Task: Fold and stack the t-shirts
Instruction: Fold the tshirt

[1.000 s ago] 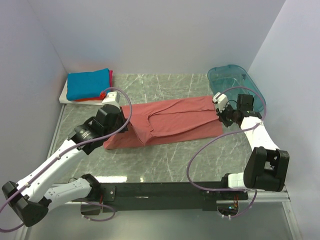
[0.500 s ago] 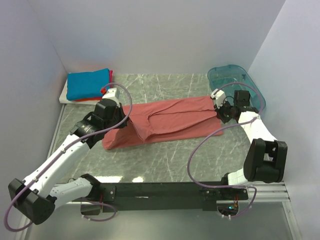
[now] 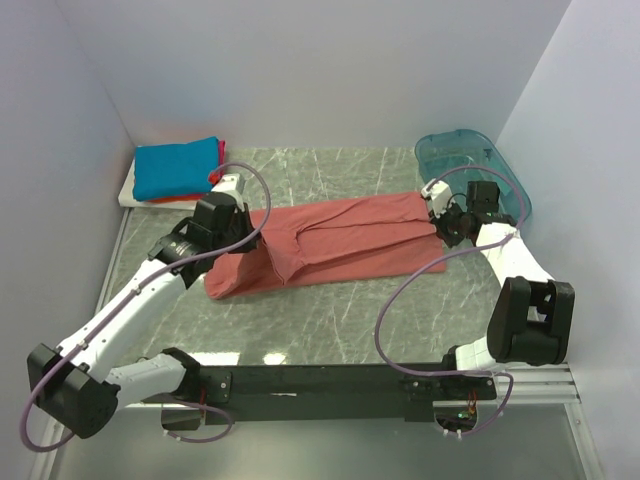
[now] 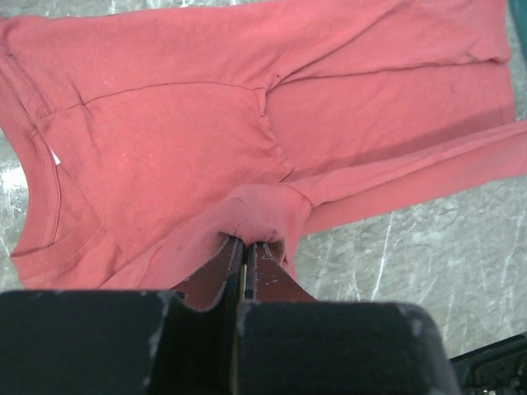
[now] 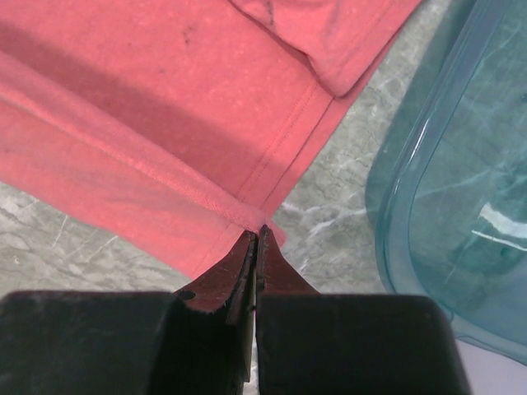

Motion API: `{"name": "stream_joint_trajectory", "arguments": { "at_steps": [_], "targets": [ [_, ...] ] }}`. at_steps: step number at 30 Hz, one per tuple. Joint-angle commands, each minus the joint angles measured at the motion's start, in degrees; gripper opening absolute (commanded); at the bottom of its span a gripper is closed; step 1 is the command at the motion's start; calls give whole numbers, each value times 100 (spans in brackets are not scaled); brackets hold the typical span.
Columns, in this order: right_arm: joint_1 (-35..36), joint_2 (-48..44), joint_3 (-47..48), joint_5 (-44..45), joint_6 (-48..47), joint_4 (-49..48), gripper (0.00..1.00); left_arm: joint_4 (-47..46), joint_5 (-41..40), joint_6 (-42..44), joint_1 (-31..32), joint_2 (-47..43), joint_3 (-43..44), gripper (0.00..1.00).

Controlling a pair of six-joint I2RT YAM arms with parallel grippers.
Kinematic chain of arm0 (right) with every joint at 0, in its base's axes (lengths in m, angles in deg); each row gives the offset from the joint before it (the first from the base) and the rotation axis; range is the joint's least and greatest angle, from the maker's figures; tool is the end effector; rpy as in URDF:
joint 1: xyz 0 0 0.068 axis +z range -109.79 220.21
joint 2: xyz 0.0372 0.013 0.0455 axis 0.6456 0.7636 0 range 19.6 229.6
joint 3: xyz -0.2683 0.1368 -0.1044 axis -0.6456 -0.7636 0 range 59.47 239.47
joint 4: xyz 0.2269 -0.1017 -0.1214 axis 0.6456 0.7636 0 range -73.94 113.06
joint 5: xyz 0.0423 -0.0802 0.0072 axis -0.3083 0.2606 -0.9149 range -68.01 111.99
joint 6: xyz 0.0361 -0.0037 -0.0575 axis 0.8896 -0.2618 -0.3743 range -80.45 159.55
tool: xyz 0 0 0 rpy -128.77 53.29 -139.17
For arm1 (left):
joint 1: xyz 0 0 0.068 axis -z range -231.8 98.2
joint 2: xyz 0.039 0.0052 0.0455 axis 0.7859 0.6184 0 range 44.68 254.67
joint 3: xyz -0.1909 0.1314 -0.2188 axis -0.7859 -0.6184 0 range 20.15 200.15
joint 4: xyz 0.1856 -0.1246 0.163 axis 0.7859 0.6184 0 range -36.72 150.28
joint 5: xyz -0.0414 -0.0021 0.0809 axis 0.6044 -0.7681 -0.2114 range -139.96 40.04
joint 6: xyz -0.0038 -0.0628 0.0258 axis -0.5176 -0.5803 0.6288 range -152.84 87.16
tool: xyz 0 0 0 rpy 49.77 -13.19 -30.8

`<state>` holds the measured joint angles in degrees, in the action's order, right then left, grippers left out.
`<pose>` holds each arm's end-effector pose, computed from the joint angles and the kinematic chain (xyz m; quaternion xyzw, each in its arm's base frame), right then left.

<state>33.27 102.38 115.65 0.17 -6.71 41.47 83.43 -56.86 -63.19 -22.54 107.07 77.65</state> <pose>0.3182 -0.0182 0.2607 -0.3704 0.8536 0.0169 0.3659 0.2180 -0.1145 0.3532 -0.0361 0.8853 -0.1826 0.4261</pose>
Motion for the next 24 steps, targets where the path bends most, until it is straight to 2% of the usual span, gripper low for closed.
{"name": "stream_joint_trajectory", "arguments": {
  "at_steps": [1, 24],
  "targets": [
    [26, -192, -37, 213, 29, 43, 0, -273, 153, 231, -60, 133, 288, 0],
    [-27, -544, -828, 504, 73, -141, 0, -580, 294, 486, -359, 651, 614, 0]
  ]
}}
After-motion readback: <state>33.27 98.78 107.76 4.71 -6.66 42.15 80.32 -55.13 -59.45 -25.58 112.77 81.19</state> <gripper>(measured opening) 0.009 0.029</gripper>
